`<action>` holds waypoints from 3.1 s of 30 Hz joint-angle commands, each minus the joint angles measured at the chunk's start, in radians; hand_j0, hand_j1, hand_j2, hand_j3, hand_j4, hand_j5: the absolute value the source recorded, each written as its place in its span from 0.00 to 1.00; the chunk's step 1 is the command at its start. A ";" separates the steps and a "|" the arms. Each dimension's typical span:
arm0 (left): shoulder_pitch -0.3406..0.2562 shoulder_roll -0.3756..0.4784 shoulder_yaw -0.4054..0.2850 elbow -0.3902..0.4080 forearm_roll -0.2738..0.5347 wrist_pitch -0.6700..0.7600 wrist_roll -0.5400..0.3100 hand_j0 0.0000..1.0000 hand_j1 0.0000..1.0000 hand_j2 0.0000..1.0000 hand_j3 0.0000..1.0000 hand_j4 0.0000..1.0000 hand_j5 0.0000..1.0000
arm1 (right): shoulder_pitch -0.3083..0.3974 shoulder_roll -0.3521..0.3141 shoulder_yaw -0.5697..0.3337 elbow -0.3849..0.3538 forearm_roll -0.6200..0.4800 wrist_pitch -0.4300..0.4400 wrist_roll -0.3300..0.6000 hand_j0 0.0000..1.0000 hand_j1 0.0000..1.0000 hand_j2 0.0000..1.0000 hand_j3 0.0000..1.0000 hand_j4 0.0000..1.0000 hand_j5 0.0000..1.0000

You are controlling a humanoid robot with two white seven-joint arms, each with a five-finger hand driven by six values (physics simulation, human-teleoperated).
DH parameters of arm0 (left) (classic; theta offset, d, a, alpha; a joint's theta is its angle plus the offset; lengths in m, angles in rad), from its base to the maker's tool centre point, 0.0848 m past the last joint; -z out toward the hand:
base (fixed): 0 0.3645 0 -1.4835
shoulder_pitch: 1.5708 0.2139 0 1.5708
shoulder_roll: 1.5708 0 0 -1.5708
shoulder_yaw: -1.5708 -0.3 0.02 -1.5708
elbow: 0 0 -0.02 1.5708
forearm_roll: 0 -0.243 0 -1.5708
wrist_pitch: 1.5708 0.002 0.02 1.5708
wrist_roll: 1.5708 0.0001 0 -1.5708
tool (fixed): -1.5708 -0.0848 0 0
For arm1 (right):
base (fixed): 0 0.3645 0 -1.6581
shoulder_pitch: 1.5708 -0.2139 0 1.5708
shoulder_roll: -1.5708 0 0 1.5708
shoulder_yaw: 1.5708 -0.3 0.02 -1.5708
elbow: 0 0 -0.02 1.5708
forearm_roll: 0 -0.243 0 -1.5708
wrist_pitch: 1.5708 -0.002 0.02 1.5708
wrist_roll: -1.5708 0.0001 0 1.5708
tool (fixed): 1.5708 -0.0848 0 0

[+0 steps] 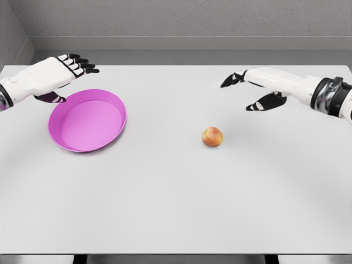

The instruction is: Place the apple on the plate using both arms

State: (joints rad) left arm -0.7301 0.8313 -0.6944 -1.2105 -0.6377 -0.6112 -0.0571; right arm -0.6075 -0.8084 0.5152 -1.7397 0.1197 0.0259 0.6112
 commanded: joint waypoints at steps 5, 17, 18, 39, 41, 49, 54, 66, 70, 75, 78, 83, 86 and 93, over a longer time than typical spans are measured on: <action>0.014 -0.012 0.030 -0.072 0.003 0.000 -0.004 1.00 1.00 1.00 1.00 1.00 1.00 | 0.187 -0.184 -0.305 0.019 -0.011 -0.089 0.000 1.00 1.00 1.00 1.00 1.00 1.00; -0.092 -0.230 -0.151 -0.284 -0.048 0.000 -0.150 1.00 1.00 1.00 1.00 1.00 1.00 | 0.196 -0.199 -0.245 -0.014 -0.012 -0.133 0.000 1.00 1.00 1.00 1.00 1.00 1.00; -0.106 -0.238 -0.165 -0.285 -0.048 0.000 -0.150 1.00 1.00 1.00 1.00 1.00 1.00 | 0.198 -0.199 -0.244 -0.014 -0.012 -0.133 0.000 1.00 1.00 1.00 1.00 1.00 1.00; -0.255 -0.528 -0.373 -0.040 -0.257 0.000 -0.239 1.00 1.00 1.00 1.00 1.00 1.00 | 0.209 -0.202 -0.242 -0.014 -0.011 -0.132 0.000 1.00 1.00 1.00 1.00 1.00 1.00; -0.258 -0.526 -0.398 -0.041 -0.249 0.000 -0.239 1.00 1.00 1.00 1.00 1.00 1.00 | 0.207 -0.202 -0.242 -0.014 -0.011 -0.132 0.000 1.00 1.00 1.00 1.00 1.00 1.00; -0.270 -0.540 -0.450 -0.041 -0.244 0.000 -0.240 1.00 1.00 1.00 1.00 1.00 1.00 | 0.212 -0.202 -0.241 -0.014 -0.011 -0.132 0.000 1.00 1.00 1.00 1.00 1.00 1.00; -0.269 -0.575 -0.461 -0.023 -0.255 0.000 -0.265 1.00 1.00 1.00 1.00 1.00 1.00 | 0.212 -0.202 -0.241 -0.014 -0.011 -0.132 0.000 1.00 1.00 1.00 1.00 1.00 1.00; -0.275 -0.604 -0.464 0.052 -0.287 0.000 -0.263 1.00 1.00 1.00 1.00 1.00 1.00 | 0.212 -0.195 -0.239 -0.014 -0.011 -0.132 0.000 1.00 1.00 1.00 1.00 1.00 1.00; -0.278 -0.606 -0.464 0.052 -0.287 0.000 -0.263 1.00 1.00 1.00 1.00 1.00 1.00 | 0.212 -0.195 -0.239 -0.014 -0.011 -0.132 0.000 1.00 1.00 1.00 1.00 1.00 1.00; -0.278 -0.606 -0.464 0.051 -0.290 0.000 -0.263 0.68 0.68 0.68 0.68 0.68 0.68 | 0.212 -0.195 -0.239 -0.014 -0.011 -0.132 0.000 1.00 1.00 1.00 1.00 1.00 1.00; -0.278 -0.604 -0.464 0.048 -0.292 0.000 -0.263 0.58 0.58 0.58 0.58 0.58 0.58 | 0.212 -0.195 -0.239 -0.014 -0.011 -0.132 0.000 1.00 1.00 1.00 1.00 1.00 1.00; -0.278 -0.603 -0.458 0.048 -0.278 0.000 -0.263 0.57 0.57 0.57 0.57 0.57 0.57 | 0.212 -0.195 -0.239 -0.014 -0.011 -0.132 0.000 1.00 1.00 1.00 1.00 1.00 1.00; -0.276 -0.604 -0.461 0.045 -0.286 0.000 -0.263 0.45 0.45 0.45 0.45 0.45 0.45 | 0.212 -0.195 -0.239 -0.014 -0.011 -0.132 0.000 1.00 1.00 1.00 1.00 1.00 1.00; -0.276 -0.592 -0.453 0.039 -0.249 0.000 -0.263 0.36 0.36 0.36 0.36 0.36 0.36 | 0.212 -0.195 -0.239 -0.014 -0.011 -0.132 0.000 1.00 1.00 1.00 1.00 1.00 1.00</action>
State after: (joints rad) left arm -1.0063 0.2335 -1.1519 -1.1700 -0.9082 -0.6112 -0.3211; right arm -0.3958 -1.0021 0.2762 -1.7531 0.1113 -0.1066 0.6113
